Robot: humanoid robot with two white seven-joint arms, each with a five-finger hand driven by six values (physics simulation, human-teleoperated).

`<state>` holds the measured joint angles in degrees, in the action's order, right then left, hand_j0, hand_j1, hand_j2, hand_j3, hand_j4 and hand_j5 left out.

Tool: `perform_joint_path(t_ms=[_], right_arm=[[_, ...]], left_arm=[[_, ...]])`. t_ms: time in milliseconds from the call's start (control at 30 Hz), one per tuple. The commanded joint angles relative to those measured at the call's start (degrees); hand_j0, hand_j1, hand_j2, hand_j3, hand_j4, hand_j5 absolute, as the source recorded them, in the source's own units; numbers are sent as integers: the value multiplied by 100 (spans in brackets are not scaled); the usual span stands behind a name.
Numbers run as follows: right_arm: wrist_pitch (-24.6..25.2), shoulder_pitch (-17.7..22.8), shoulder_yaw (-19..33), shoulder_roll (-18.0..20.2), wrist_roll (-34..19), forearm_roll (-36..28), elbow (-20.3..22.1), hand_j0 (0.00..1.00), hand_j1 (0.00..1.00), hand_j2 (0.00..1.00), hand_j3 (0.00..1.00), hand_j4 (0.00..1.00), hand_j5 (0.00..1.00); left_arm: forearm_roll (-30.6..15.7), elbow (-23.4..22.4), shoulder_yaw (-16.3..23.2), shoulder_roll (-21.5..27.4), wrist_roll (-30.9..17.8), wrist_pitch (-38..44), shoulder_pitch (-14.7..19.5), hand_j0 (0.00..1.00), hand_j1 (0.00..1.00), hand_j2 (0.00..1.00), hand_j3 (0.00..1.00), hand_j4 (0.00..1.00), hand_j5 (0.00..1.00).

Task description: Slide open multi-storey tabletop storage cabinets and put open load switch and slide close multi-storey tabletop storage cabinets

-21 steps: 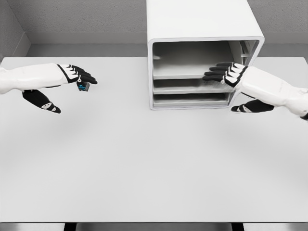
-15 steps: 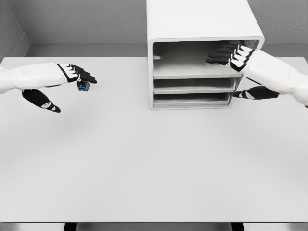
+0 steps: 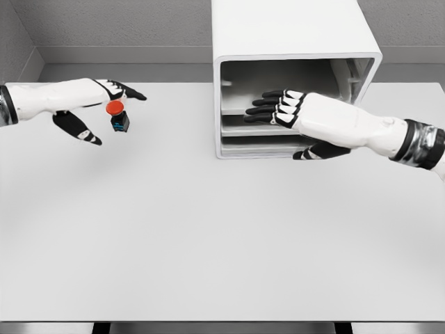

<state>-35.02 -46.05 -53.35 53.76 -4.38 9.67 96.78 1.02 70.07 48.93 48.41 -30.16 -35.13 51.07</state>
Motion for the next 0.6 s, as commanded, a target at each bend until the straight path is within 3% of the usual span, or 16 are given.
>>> perform_joint_path(t_ms=[0, 100, 333, 467, 567], right_arm=[[2, -44, -456, -49, -10, -44, -28, 100, 100, 100, 100, 100, 100], [2, -316, -633, -67, 51, -97, -239, 100, 100, 100, 100, 100, 100], [2, -308, -369, -76, 25, -123, -1126, 100, 100, 100, 100, 100, 100], [2, -308, -386, -542, -195, -97, -1417, 100, 100, 100, 100, 100, 100], [2, -316, -360, -621, -204, -114, -1531, 100, 100, 100, 100, 100, 100]], left_arm=[[135, -336, 3, -244, 1, 13, 0, 100, 100, 100, 100, 100, 100], [223, -697, 11, -481, 1, 13, 35, 100, 100, 100, 100, 100, 100], [346, -1162, 20, -640, 18, 13, 79, 100, 100, 100, 100, 100, 100], [495, -1567, 11, -842, 27, 13, 167, 100, 100, 100, 100, 100, 100], [530, -1655, 11, -956, 27, 13, 167, 100, 100, 100, 100, 100, 100]])
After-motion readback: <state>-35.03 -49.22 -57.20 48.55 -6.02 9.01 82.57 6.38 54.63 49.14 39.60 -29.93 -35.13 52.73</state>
